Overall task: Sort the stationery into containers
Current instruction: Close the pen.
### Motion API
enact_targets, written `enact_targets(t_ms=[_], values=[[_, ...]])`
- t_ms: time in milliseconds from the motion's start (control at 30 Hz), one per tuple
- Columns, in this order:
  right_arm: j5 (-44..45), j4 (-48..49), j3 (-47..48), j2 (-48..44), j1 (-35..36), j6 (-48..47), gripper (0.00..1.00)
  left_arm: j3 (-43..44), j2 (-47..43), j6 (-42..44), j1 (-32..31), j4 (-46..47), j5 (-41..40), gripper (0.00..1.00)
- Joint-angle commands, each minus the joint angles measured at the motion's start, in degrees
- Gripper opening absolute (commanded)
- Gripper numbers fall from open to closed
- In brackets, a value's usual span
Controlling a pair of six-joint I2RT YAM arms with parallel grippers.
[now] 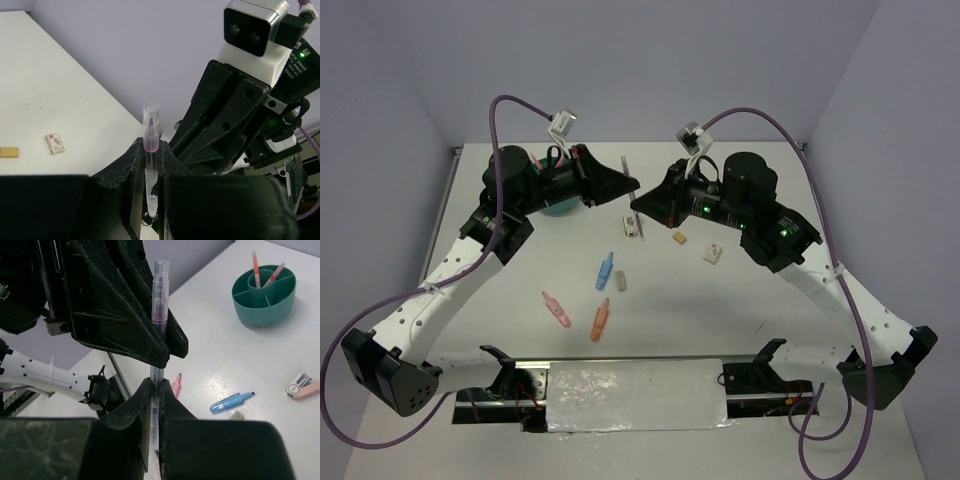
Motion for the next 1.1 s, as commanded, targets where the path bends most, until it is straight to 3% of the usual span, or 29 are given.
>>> enact_targets(t_ms=[0,67,100,267,300,333,400,467,500,600,833,1067], values=[[-0.82,3.20,0.14,-1.40,0.91,-0.41,0.00,0.93,0.25,-1.46,-0.06,6.95,4.29,0.00],[-2.92,4.08,0.49,-0.61,0.82,-0.50,0.20,-0.04,-0.45,-2.51,-0.06,10.54,6.14,0.00],[-3.45,4.34,0.58,-0.17,0.91,-0.06,0.38,-0.48,-0.72,-2.95,-0.06,11.70,7.01,0.00],[-6.62,8.64,-0.29,1.68,0.91,2.40,0.42,-0.22,-1.69,-3.83,-0.06,14.87,7.55,0.00],[-6.71,9.09,-0.38,1.86,0.91,3.01,0.41,0.13,-1.69,-4.01,-0.14,15.05,7.55,0.00],[-6.71,9.44,-0.30,2.12,0.91,3.02,0.24,0.22,-1.43,-4.18,-0.06,15.31,7.81,0.00],[-6.19,9.18,0.58,2.30,0.91,2.93,0.00,0.83,-1.16,-3.40,-0.14,13.74,7.29,0.00],[-5.92,8.74,1.37,2.21,0.82,2.50,0.00,1.54,-1.07,-1.04,-0.06,11.55,6.32,0.22],[-5.75,8.57,1.55,1.95,0.91,2.40,0.00,2.06,-1.16,0.02,-0.06,8.49,5.45,0.47],[-5.31,8.04,1.02,1.51,0.91,1.79,0.00,4.26,-1.69,3.72,0.29,3.65,1.93,0.66],[-5.57,7.34,-0.82,0.71,0.91,1.26,0.00,10.32,1.74,2.76,4.68,1.43,0.52,0.70],[-5.04,5.75,0.41,1.24,0.91,0.65,0.00,11.65,3.41,0.74,5.57,3.45,2.10,0.61]])
